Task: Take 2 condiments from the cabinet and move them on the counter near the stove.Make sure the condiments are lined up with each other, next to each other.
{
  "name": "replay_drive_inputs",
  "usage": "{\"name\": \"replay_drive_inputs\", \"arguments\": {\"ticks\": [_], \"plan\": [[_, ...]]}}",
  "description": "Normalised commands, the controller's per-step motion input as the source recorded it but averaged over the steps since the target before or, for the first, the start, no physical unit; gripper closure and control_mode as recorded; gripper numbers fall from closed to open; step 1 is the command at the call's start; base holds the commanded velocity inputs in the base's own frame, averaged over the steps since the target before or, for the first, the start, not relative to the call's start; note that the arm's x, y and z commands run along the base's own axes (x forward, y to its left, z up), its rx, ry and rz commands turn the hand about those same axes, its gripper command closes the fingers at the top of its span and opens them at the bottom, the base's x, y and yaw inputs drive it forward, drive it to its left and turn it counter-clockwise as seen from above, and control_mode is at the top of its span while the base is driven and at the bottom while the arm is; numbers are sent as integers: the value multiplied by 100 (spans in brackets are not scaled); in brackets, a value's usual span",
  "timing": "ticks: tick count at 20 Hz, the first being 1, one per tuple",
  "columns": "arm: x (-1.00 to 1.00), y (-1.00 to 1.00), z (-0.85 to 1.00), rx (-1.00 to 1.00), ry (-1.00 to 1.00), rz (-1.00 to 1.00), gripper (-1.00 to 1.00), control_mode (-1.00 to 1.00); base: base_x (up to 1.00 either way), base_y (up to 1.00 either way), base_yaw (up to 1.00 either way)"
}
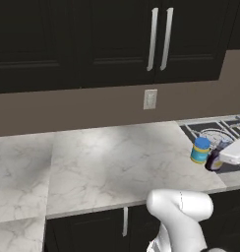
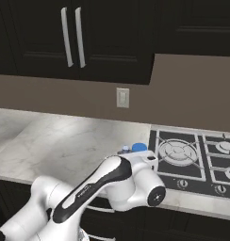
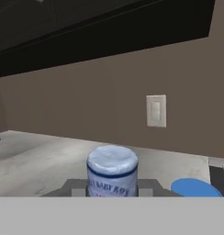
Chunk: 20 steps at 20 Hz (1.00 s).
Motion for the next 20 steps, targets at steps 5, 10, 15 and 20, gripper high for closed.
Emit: {"name": "replay_drive_inputs", "arguments": {"ticks": [5, 10, 15, 20], "plan": [[34, 0, -20, -3, 0, -3, 100, -100, 0, 0, 0], [28, 0, -25, -5, 0, -4, 100, -100, 0, 0, 0], [19, -6, -23, -4, 0, -4, 100, -100, 0, 0, 0], [9, -11, -5, 0, 0, 0, 100, -100, 0, 0, 0]]}}
